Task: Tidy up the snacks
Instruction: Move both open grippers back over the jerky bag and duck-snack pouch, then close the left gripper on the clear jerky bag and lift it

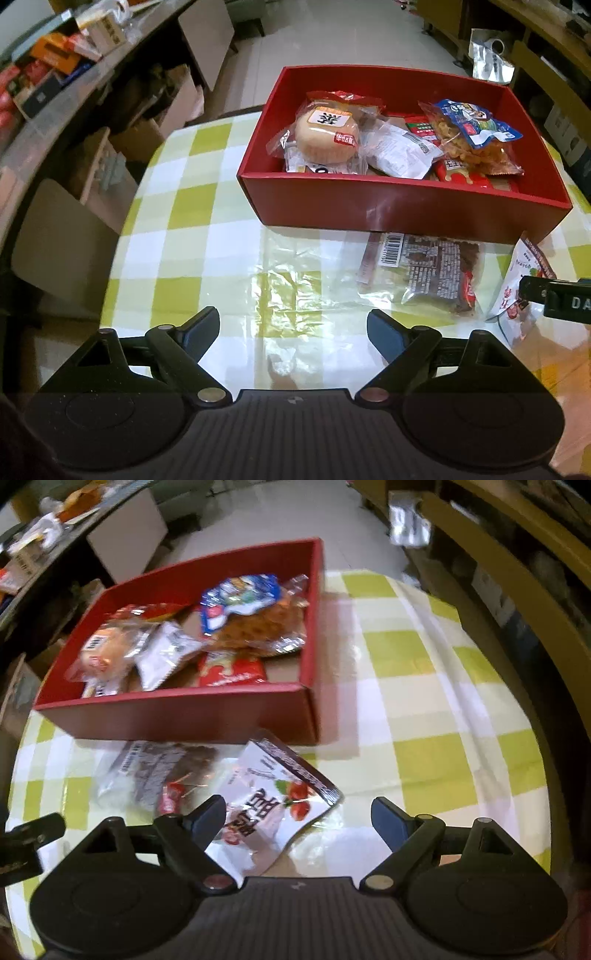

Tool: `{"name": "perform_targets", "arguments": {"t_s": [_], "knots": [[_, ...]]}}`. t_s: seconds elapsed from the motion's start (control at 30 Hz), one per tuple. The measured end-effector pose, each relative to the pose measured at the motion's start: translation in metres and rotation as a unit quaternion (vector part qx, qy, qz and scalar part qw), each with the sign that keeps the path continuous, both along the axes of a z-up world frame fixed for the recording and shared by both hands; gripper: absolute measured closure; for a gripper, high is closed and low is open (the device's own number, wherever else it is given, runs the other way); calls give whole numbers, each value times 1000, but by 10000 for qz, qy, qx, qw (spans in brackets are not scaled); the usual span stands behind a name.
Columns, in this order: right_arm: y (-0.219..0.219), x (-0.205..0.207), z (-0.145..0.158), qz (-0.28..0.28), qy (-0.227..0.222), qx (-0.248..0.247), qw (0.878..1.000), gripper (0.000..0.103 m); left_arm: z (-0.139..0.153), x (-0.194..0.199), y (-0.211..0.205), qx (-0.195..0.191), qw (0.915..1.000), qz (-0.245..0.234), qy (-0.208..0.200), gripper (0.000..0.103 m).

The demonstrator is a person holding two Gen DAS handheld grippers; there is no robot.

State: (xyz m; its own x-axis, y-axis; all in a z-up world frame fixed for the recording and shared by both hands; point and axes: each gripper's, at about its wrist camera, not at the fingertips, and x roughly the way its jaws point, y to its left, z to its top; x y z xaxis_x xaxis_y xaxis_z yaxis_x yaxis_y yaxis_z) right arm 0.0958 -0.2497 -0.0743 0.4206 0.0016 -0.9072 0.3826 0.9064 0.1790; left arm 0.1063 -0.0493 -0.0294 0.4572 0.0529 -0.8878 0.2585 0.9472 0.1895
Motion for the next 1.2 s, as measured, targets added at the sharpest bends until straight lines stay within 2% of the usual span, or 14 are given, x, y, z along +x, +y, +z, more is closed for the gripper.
{"name": "perform_targets", "arguments": {"t_s": [0.07,0.13,0.2,0.33,0.47,0.57,0.63,0.67,0.7,0.77,0.83,0.93,1.07,1.2], "knots": [[1,3,0,54,-81,70,9999,12,0,1,1,-56,10000,23,56,12],[7,11,5,407,-167,-173,9989,12,1,1,2,-88,9999,18,64,12],[8,19,5,429,-221,-386,9981,11,2,2,4,-99,9999,32,45,11],[9,38,-5,710,-399,-137,9966,11,1,4,6,-224,9996,73,151,11],[26,44,-15,1030,-255,-333,9938,3,1,5,9,-193,9997,78,124,11],[44,34,-12,1820,73,171,9831,1,2,9,15,-252,9994,158,150,11],[63,15,-10,2563,363,797,9626,3,2,11,20,-276,9993,211,170,11],[69,5,-8,2699,337,981,9573,4,2,12,22,-294,9991,254,183,10],[72,0,-6,2680,346,909,9585,4,1,13,24,-332,9988,287,213,10],[70,-10,0,2361,342,429,9702,4,-1,19,27,-497,9973,422,352,10],[62,-15,8,2018,311,151,9788,4,-4,25,28,-811,9934,614,525,10],[58,-26,20,1854,140,-16,9826,3,-14,36,17,-1112,9864,926,784,9],[55,-31,28,1924,14,-305,9808,3,-28,43,-20,-1230,9818,1113,925,9],[37,-36,23,1859,92,-340,9819,3,-49,50,-54,-864,9824,1382,912,7]]}}
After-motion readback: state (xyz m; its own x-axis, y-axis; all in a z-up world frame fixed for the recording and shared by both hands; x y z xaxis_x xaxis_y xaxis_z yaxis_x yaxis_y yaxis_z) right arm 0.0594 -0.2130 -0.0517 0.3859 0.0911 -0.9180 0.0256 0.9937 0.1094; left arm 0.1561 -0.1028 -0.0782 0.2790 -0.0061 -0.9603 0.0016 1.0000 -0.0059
